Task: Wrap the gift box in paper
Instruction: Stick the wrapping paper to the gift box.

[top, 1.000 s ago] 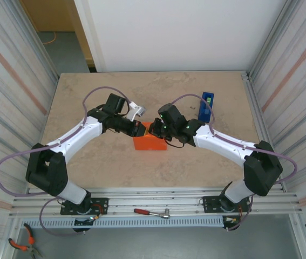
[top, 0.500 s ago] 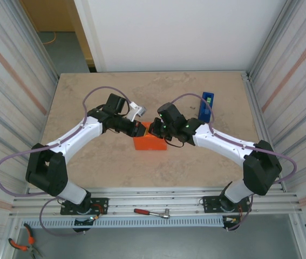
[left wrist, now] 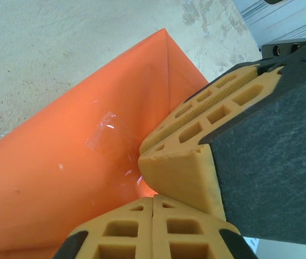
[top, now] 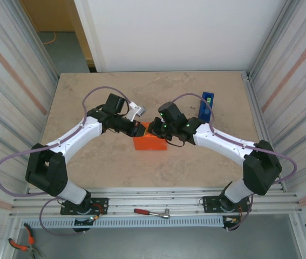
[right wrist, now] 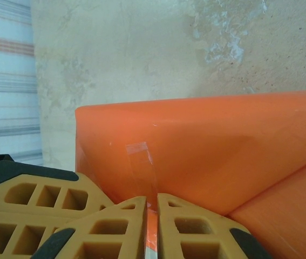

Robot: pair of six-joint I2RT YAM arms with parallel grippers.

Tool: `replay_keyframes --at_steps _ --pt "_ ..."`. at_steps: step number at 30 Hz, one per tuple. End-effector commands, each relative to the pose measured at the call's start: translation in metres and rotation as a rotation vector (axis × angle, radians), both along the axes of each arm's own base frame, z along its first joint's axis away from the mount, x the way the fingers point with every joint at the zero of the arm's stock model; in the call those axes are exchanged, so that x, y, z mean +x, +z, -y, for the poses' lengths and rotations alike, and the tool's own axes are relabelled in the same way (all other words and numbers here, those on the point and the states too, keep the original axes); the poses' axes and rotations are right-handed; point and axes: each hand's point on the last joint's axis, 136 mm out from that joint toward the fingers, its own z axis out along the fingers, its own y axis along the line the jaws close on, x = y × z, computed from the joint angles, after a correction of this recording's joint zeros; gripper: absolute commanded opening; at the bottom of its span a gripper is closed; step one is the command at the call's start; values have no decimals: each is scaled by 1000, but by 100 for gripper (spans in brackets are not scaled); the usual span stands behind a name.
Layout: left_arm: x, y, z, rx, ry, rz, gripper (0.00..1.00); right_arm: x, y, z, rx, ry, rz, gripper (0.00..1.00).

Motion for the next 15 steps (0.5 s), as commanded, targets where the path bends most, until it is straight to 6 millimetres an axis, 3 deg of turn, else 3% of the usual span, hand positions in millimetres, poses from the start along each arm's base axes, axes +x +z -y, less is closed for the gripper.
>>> replay_keyframes --at_steps 1,15 --pt "-13 -31 -9 85 -7 -64 0 -31 -52 14 -114 54 -152 16" --pt "-13 -33 -9 87 -8 -72 0 -29 -46 14 -47 25 -161 22"
